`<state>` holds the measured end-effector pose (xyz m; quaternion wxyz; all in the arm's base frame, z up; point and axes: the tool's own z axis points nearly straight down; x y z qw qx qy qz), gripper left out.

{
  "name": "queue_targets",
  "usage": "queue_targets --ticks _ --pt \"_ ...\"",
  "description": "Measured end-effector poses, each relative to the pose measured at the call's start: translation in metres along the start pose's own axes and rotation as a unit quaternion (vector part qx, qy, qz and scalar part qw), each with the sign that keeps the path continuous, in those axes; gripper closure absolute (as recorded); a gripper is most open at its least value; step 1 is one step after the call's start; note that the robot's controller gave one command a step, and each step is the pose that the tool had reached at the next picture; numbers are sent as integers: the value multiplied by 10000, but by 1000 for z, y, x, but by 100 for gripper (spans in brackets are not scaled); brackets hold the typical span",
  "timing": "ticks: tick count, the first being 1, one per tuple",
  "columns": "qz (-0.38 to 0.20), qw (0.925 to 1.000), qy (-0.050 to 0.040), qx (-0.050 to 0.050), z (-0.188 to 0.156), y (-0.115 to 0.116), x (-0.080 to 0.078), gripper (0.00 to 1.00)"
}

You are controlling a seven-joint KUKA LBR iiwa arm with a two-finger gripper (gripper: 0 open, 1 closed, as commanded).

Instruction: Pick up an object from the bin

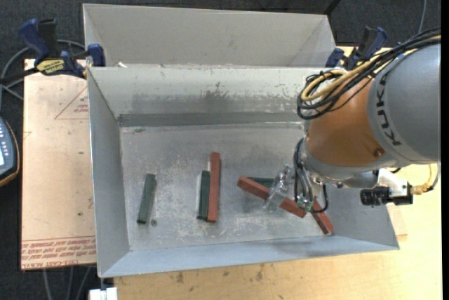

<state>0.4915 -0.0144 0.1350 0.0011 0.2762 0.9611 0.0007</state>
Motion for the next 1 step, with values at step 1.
queue_targets --ticks 1 --pt "-15 10000 -25 -12 -63 1 -2 100"
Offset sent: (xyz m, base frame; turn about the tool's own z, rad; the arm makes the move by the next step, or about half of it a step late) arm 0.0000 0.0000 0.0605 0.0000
